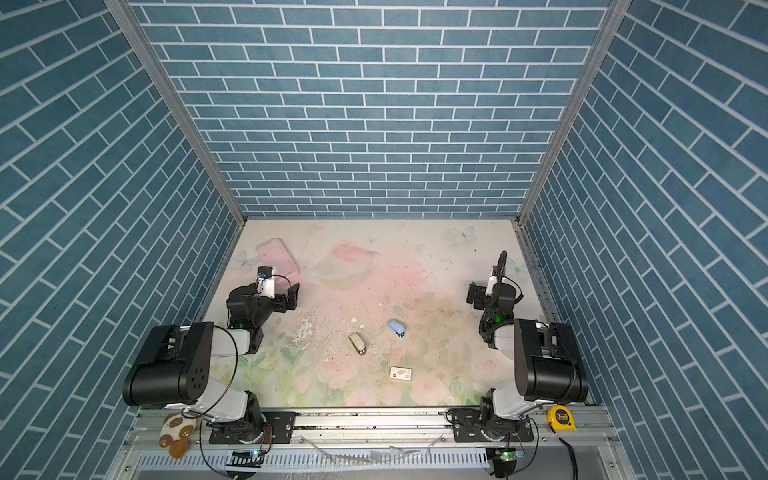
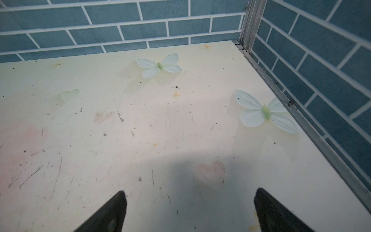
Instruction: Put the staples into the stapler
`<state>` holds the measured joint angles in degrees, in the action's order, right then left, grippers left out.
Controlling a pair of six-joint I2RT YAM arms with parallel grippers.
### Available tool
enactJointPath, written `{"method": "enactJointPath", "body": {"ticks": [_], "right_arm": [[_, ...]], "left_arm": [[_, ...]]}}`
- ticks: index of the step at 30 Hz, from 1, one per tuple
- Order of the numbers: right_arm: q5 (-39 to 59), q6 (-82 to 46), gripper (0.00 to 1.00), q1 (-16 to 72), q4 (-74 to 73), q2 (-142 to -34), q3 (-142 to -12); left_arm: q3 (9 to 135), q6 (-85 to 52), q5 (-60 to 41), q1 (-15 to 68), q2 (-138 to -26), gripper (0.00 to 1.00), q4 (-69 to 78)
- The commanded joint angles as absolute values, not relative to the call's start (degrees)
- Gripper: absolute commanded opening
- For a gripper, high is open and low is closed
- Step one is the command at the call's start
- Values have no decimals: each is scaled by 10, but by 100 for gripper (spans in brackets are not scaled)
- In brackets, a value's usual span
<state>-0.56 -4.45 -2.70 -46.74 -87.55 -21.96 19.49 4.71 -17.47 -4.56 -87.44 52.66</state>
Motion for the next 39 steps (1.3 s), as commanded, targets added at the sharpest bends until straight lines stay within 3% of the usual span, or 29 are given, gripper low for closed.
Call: {"method": "enactJointPath", "body": {"ticks": [1,39], "right_arm": [[-2,-27,99,-30,-483,-882,-231],[-3,-27,99,-30,-484,-880,-230]], "left_arm": [[209,48,-171,-36,-879,100,529],[211,45,-137,-28,-877,100,519]]}}
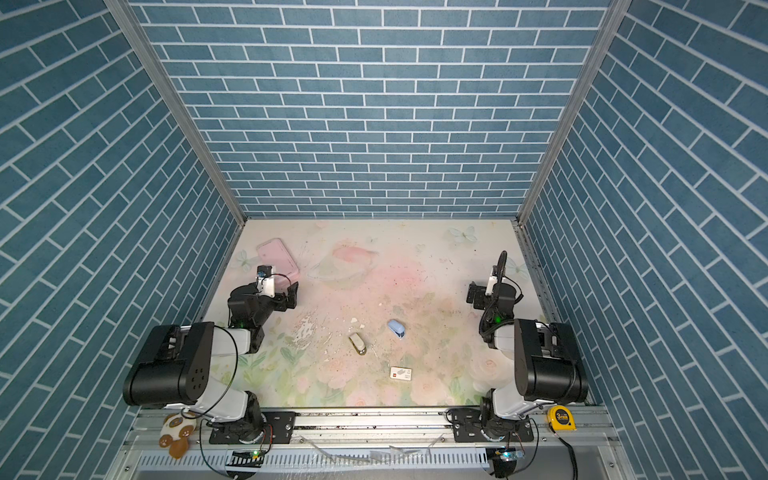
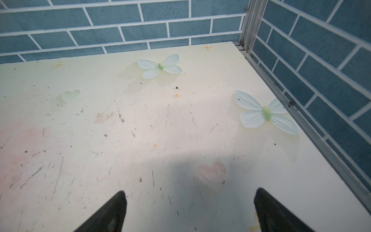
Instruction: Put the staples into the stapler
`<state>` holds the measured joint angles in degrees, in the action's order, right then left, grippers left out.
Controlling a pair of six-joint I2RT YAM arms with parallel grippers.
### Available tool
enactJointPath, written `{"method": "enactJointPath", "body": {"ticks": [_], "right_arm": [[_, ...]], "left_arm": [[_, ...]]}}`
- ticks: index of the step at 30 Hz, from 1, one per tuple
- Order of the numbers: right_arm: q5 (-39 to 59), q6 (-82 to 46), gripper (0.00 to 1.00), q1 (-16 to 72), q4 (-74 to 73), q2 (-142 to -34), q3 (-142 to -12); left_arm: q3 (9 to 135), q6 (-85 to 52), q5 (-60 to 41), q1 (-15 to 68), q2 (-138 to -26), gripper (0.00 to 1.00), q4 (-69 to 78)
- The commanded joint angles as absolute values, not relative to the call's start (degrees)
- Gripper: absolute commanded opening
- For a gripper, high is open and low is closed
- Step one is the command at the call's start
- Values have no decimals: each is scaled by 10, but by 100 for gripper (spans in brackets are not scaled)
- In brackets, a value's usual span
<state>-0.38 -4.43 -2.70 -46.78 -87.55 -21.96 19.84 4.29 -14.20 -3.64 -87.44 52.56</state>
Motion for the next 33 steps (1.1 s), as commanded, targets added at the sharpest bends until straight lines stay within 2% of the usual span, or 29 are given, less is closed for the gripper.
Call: {"method": "enactJointPath", "body": {"ticks": [1,5,9,12,16,18,20,26,33], "right_arm": [[-16,-29,99,-28,-487,-877,-228],[-51,-42,99,-26,-344,-808,-276],[-64,-63,99,-23,-226,-742,-310],[-66,-144,99,-23,-91,-694,-347],[37,-219,99,-16,87,-652,-396],[113,-264,99,-8,110,-622,-381],[137,-286,99,6,158,-595,-377],[249,-334,93,30,293,-557,-366],[374,-387,90,53,343,-517,-321]], "left_arm": [[210,47,-145,-27,-876,100,520],[231,66,-187,-26,-832,100,452],[286,76,-213,-25,-770,100,309],[351,90,-252,-25,-729,100,154],[484,229,-392,-18,-698,100,-179],[531,282,-407,3,-685,100,-299],[549,336,-410,32,-664,100,-382],[523,406,-316,210,-581,100,-473],[504,340,-283,395,-604,100,-411]]}}
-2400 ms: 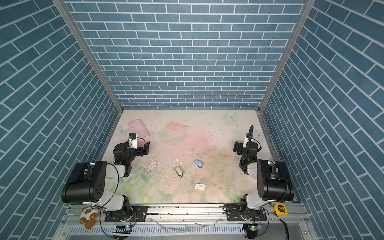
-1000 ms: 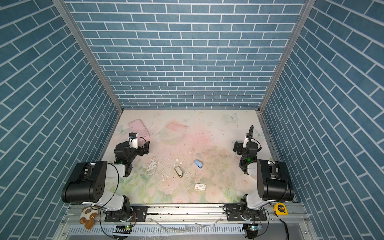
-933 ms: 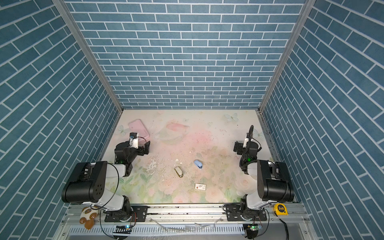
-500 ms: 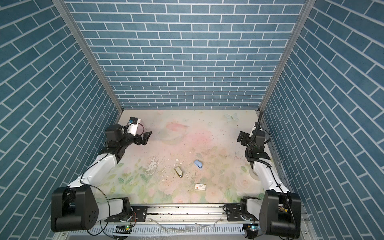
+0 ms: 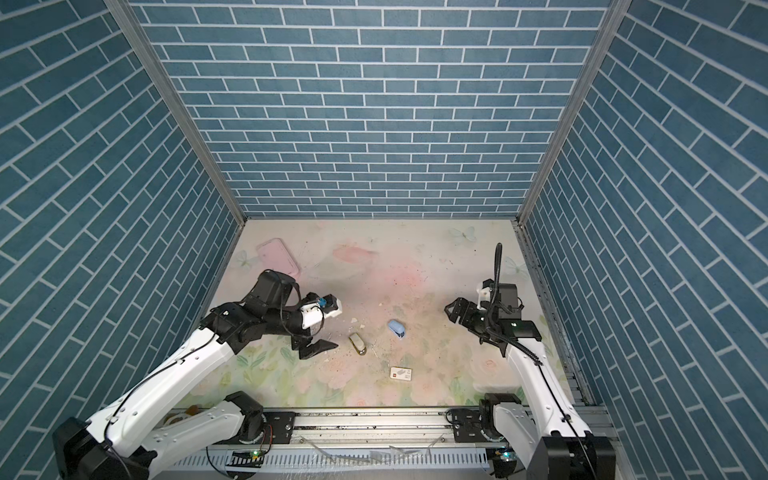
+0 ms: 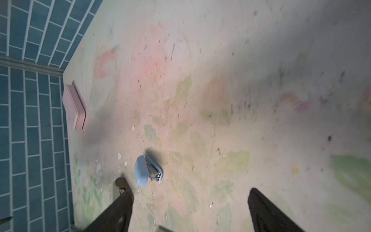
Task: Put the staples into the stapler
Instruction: 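Reach the left gripper to the white staple box while the right gripper approaches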
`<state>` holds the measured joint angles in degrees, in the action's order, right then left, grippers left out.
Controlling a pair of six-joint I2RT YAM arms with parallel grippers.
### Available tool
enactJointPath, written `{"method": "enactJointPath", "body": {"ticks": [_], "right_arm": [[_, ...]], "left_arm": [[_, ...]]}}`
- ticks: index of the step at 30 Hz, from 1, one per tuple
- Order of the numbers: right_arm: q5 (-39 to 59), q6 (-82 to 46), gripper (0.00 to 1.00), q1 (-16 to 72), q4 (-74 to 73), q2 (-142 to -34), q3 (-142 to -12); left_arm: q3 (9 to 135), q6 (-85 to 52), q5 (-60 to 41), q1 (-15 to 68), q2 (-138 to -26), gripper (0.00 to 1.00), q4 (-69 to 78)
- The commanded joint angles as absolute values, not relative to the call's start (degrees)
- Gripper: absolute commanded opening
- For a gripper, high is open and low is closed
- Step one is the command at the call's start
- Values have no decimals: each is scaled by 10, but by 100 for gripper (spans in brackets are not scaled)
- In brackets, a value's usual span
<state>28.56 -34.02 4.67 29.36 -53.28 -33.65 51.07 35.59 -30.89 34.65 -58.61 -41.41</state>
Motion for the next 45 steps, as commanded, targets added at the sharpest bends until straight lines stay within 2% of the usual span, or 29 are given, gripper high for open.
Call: {"method": "enactJointPath", "body": {"ticks": [1,7,15,26,32,42,45], "right_arm": [[389,-395,88,55,341,-513,-313],[445,-438,77,73,304,-506,-252],[442,-491,75,112,261,-476,-214],[396,-532,70,117,245,-434,-188],[382,-531,70,118,261,-412,-187],[381,-538,65,118,298,-359,-176],[381,-547,64,117,300,-342,-171]], "left_arm": [[507,334,-274,419,-617,100,-401],[509,316,-247,540,-692,97,-333],[475,323,-235,609,-773,95,-195],[467,287,-219,627,-885,86,-66],[483,288,-211,643,-937,82,-68],[487,272,-165,653,-963,77,-26],[505,271,-168,655,-983,70,-42]]}}
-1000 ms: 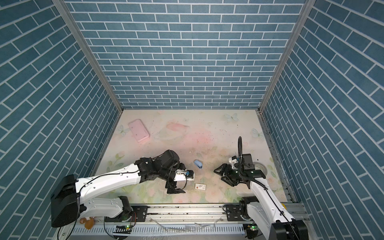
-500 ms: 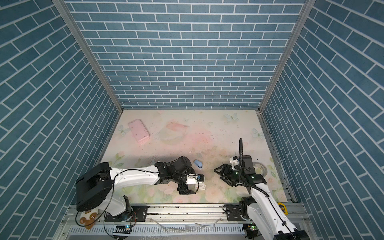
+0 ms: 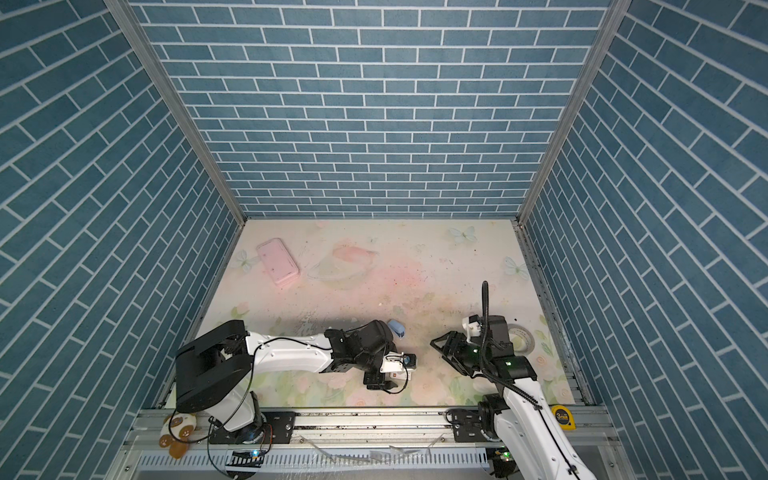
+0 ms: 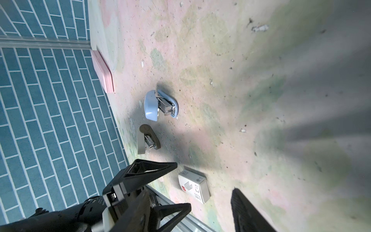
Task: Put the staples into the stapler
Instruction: 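Reach the left gripper to the white staple box while the right gripper approaches, then grasp the white staple box with the left gripper while the right gripper closes in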
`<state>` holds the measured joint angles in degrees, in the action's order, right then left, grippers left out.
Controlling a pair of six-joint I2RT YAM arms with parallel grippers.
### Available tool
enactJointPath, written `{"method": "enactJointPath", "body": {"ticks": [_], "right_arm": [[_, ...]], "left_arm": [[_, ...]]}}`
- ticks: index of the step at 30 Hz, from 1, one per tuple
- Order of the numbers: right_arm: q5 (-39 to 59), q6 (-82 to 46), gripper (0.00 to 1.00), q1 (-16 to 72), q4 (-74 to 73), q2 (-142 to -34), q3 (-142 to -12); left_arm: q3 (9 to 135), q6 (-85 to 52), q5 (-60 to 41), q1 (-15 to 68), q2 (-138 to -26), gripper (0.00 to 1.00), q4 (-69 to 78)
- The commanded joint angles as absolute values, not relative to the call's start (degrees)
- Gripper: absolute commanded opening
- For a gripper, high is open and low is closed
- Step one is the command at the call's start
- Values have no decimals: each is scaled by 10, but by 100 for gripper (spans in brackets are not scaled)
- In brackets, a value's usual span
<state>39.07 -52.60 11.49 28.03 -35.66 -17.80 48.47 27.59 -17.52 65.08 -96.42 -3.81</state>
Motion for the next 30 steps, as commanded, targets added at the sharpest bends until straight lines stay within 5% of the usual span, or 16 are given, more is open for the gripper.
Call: {"method": "enactJointPath", "body": {"ticks": [1,30], "right_arm": [[382,-548,64,117,300,-339,-171],[403,-530,62,117,287,-356,-171]], "left_arm": [[509,271,-168,655,-987,68,-46],[520,210,-151,658,-1022,43,-41]]}}
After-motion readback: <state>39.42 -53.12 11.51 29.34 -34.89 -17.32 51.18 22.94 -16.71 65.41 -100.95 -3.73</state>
